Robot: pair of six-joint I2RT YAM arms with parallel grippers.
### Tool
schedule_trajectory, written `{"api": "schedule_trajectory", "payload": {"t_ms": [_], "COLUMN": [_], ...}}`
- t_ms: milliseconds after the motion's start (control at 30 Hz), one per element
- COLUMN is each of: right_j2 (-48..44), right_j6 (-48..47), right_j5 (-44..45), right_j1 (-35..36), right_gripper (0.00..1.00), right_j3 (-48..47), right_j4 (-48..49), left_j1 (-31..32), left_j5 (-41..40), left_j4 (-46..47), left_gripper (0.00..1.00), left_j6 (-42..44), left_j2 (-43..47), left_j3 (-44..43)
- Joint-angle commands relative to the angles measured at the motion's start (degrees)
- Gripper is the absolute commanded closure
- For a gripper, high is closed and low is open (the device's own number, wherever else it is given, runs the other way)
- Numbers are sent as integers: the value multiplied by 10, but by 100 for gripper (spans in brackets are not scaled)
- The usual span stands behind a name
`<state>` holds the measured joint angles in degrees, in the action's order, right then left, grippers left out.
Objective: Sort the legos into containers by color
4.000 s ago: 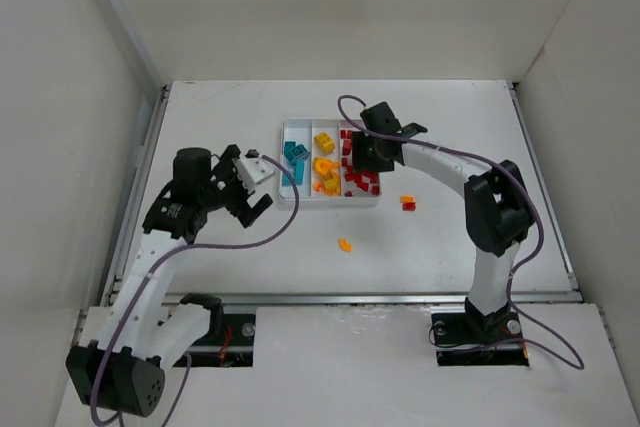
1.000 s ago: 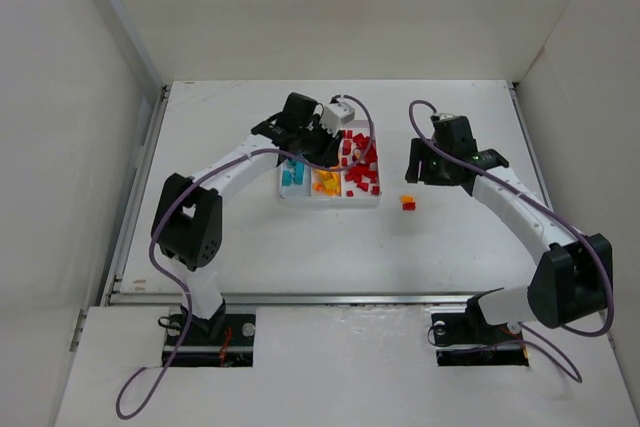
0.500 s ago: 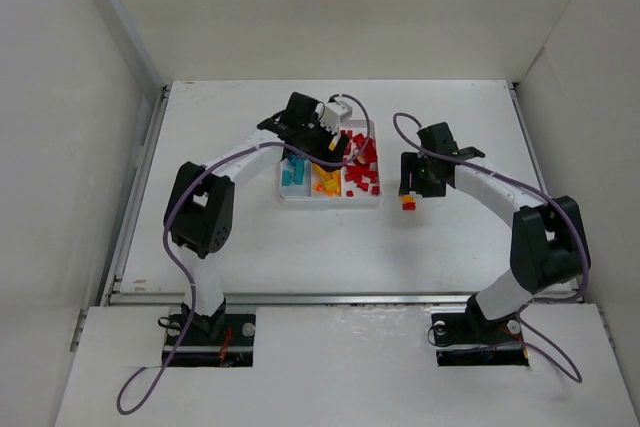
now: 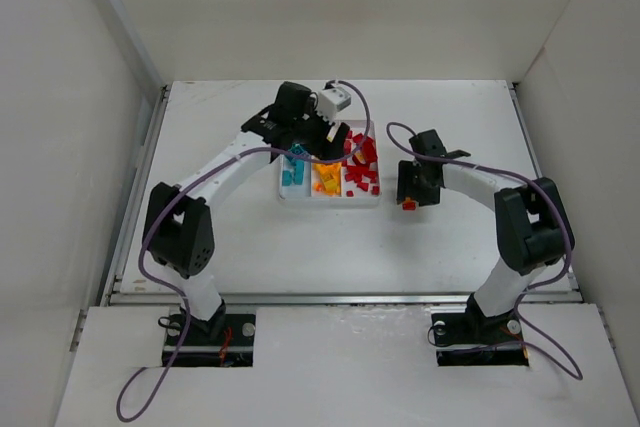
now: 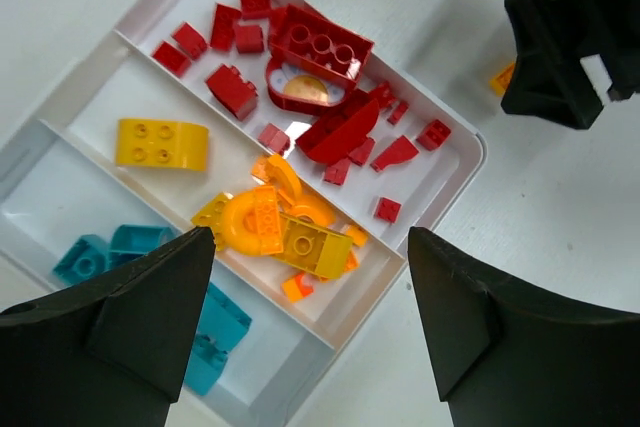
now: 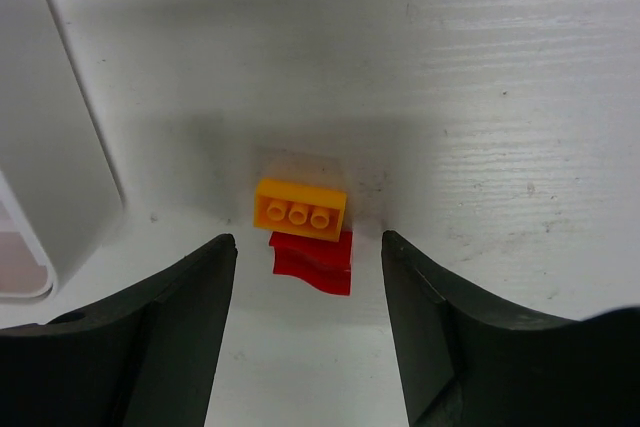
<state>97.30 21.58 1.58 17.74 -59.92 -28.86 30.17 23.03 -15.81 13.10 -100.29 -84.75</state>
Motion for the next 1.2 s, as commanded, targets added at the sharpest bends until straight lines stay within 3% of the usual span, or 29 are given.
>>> {"api": "schedule_trajectory", "payload": {"t_ms": [0, 467, 900, 1100, 1167], "right_j2": [10, 39, 47, -8, -26], "right_j6": [15, 27, 43, 43, 43], "right_j5": [30, 57, 57, 110, 183], "right_j1": [12, 23, 28, 38, 62], "right_gripper": [35, 39, 79, 81, 83], "right_j3": [1, -35, -57, -101, -129], "right_j4": [30, 12, -6, -32, -49], "left_j1": [-25, -129, -166, -178, -183], "left_j5": [-10, -44, -61, -55, -50], "left_j4": [-4, 13, 29, 35, 35], "left_gripper": [25, 25, 23, 23, 23], "left_j6": [-15, -3, -9, -4, -4], "left_j2": [59, 222, 367, 406, 413], "left_j3": [34, 219, 353, 389, 396]}}
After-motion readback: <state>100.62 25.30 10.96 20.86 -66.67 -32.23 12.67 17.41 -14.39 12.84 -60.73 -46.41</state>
